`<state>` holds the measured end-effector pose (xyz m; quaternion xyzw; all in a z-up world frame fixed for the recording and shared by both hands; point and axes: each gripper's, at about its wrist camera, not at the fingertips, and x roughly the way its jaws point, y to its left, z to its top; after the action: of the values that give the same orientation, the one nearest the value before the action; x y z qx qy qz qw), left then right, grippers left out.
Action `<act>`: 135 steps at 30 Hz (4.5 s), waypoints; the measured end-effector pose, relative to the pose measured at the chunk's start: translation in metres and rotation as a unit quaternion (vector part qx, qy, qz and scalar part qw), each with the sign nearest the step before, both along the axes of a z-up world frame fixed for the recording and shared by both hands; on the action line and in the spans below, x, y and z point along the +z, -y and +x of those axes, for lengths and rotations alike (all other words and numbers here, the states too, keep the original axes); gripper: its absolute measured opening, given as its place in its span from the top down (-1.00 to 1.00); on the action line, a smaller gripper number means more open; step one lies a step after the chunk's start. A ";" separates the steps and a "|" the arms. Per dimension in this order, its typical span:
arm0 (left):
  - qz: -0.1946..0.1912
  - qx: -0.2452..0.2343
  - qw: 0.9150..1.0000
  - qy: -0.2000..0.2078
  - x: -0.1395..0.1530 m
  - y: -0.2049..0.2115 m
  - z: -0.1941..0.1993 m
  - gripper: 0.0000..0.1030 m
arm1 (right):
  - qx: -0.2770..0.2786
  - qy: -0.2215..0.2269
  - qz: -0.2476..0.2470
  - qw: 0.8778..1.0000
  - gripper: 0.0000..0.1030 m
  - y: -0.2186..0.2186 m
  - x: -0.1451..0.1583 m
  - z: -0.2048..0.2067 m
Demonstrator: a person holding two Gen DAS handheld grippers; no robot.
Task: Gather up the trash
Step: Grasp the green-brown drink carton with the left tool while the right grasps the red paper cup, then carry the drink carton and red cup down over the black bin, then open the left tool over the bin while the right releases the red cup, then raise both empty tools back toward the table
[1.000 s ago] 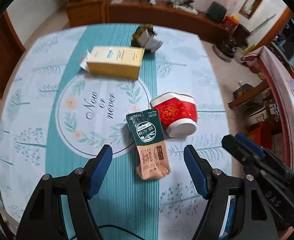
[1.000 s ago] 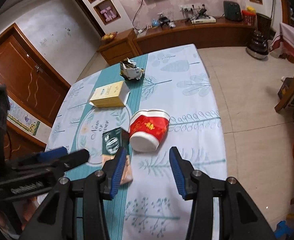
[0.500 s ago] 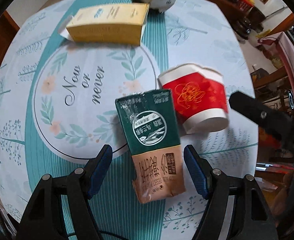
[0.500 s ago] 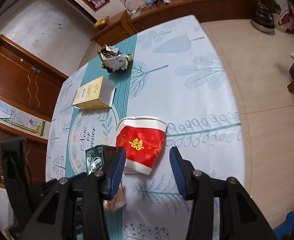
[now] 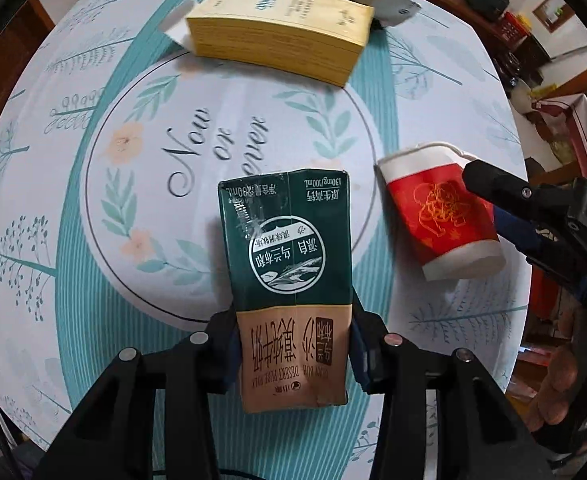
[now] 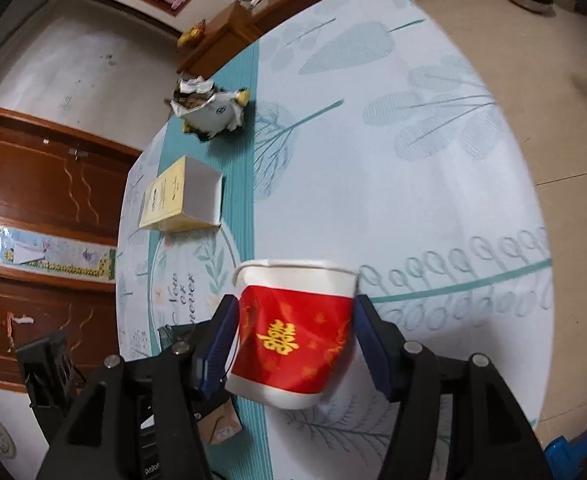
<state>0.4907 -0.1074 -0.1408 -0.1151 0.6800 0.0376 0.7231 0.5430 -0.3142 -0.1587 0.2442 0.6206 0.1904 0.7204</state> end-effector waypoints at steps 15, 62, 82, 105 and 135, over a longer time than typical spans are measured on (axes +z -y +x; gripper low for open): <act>0.015 0.003 0.999 0.039 0.039 -0.004 -0.026 0.19 | 0.071 0.045 0.032 0.996 0.73 -0.037 0.029 -0.042; -0.034 -0.194 0.977 0.084 0.100 -0.109 -0.360 0.19 | -0.027 0.166 -0.115 0.979 0.76 -0.141 0.136 -0.453; -0.019 -0.185 0.982 0.043 -0.062 -0.073 -0.388 0.19 | -0.026 0.074 -0.134 0.988 0.76 -0.107 -0.033 -0.463; 0.021 -0.181 0.982 0.057 -0.195 -0.040 -0.393 -0.16 | -0.059 0.025 -0.128 0.990 0.73 -0.114 -0.214 -0.446; 0.033 -0.148 0.986 0.063 -0.127 -0.078 -0.395 -0.46 | -0.055 0.001 -0.149 0.987 0.16 -0.114 -0.180 -0.462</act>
<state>0.0957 -0.0298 -0.2673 0.0088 0.6412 -0.0542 0.7654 0.0815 -0.1999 -0.3384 0.1676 0.6268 0.0564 0.7588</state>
